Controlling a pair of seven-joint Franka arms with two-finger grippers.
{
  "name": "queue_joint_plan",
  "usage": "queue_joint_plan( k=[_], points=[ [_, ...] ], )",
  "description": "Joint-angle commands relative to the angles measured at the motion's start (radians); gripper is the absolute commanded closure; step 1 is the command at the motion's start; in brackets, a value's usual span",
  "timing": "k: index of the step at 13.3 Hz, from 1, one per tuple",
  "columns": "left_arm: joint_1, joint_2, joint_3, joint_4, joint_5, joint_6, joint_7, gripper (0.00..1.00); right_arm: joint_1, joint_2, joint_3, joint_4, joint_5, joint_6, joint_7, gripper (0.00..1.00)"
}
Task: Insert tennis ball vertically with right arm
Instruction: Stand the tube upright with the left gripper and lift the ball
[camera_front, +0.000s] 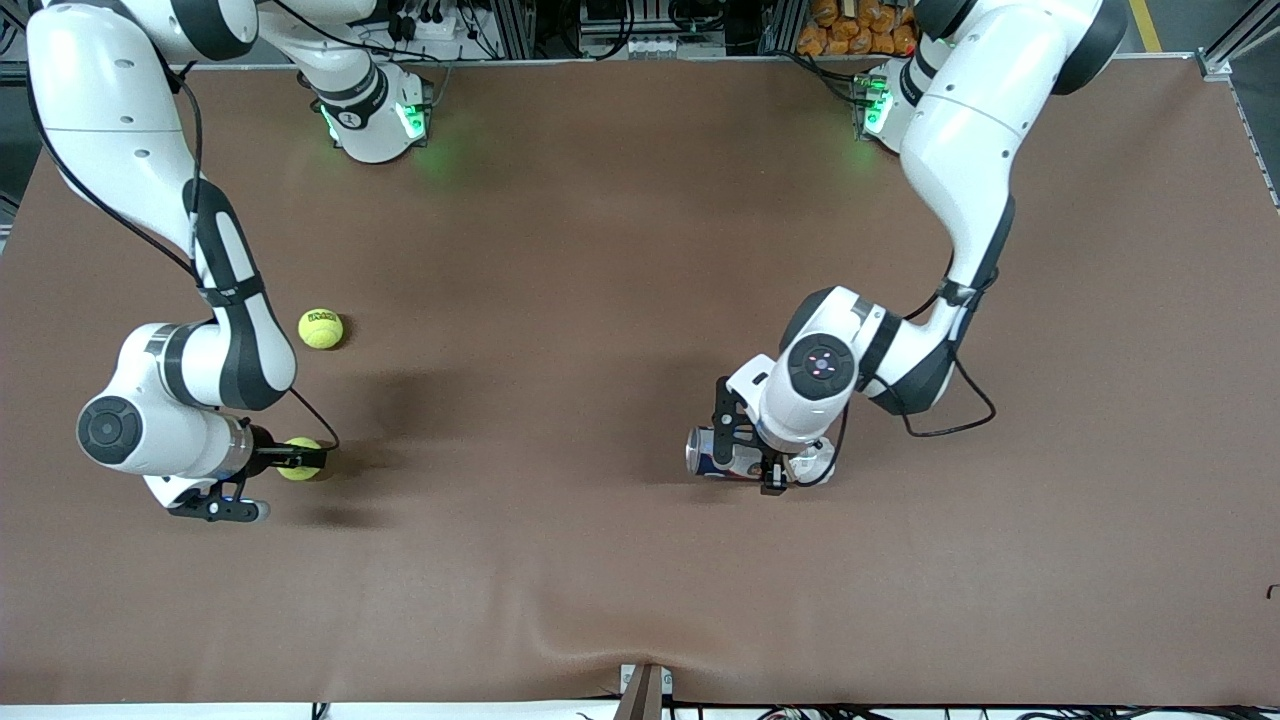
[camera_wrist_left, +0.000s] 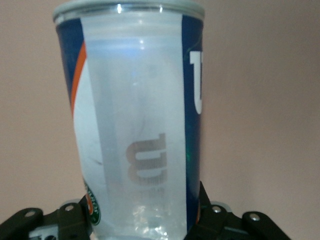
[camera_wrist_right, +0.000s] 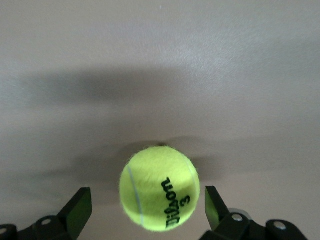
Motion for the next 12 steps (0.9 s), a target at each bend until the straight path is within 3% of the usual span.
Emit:
queue_joint_plan(
  k=[1,3,7,9,12],
  points=[
    [0.018,-0.027,-0.048,0.031,-0.065,-0.010,0.023,0.26,-0.011,0.004,0.003,-0.028,-0.006,0.047,-0.077,0.00],
    [0.044,-0.023,-0.088,0.063,-0.134,-0.009,0.089,0.27,-0.026,0.010,0.005,-0.028,-0.005,0.052,-0.139,0.00],
    [0.168,-0.011,-0.178,0.081,-0.381,-0.009,0.337,0.26,-0.026,0.015,0.005,-0.034,-0.005,0.073,-0.144,0.00],
    [0.248,0.023,-0.243,0.076,-0.677,-0.007,0.565,0.26,-0.027,0.016,0.005,-0.034,-0.005,0.082,-0.144,0.00],
    [0.258,0.040,-0.241,0.061,-1.037,-0.007,0.828,0.25,-0.027,0.024,0.005,-0.032,0.012,0.101,-0.130,0.00]
  ],
)
